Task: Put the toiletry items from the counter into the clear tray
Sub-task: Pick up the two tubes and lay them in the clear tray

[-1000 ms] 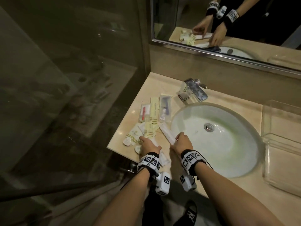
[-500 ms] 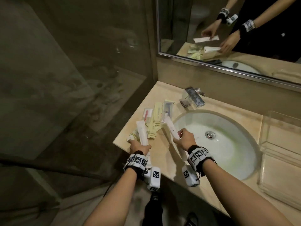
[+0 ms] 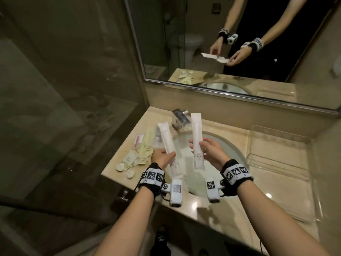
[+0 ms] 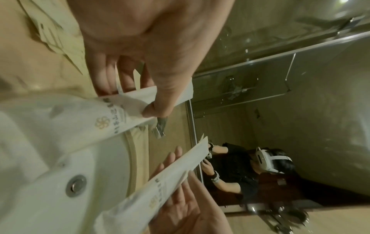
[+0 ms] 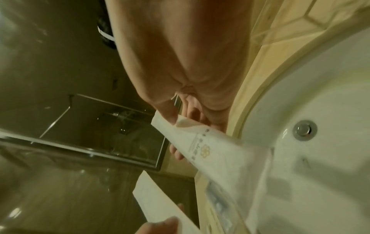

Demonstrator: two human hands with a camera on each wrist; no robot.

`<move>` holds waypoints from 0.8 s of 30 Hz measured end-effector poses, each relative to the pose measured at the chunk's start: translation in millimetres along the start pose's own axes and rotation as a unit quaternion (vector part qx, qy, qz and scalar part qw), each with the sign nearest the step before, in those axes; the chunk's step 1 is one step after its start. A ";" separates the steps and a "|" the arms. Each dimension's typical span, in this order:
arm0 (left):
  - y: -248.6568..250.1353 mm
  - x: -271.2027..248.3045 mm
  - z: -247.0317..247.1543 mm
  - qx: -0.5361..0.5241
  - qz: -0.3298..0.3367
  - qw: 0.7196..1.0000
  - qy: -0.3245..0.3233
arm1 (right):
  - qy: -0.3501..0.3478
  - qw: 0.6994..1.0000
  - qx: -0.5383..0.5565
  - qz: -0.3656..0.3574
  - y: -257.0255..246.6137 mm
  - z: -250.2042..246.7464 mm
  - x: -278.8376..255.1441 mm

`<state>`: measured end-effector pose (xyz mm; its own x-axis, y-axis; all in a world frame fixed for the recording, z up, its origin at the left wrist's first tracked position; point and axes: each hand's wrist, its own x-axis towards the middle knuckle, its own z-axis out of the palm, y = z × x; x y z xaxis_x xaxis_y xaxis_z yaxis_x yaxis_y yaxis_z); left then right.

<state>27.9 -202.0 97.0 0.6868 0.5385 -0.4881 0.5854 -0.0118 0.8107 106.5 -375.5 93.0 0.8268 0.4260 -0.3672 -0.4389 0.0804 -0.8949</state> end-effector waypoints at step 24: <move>42.7 1.3 231.9 -0.057 0.025 0.960 -0.273 | 0.281 0.875 -0.390 0.056 -3.9 -255.3 -60.0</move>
<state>153.7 -397.1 56.0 0.8551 0.0175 -0.5182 0.5153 0.0834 0.8530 148.4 -631.4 53.8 0.9329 -0.1353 -0.3337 -0.3350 -0.6662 -0.6664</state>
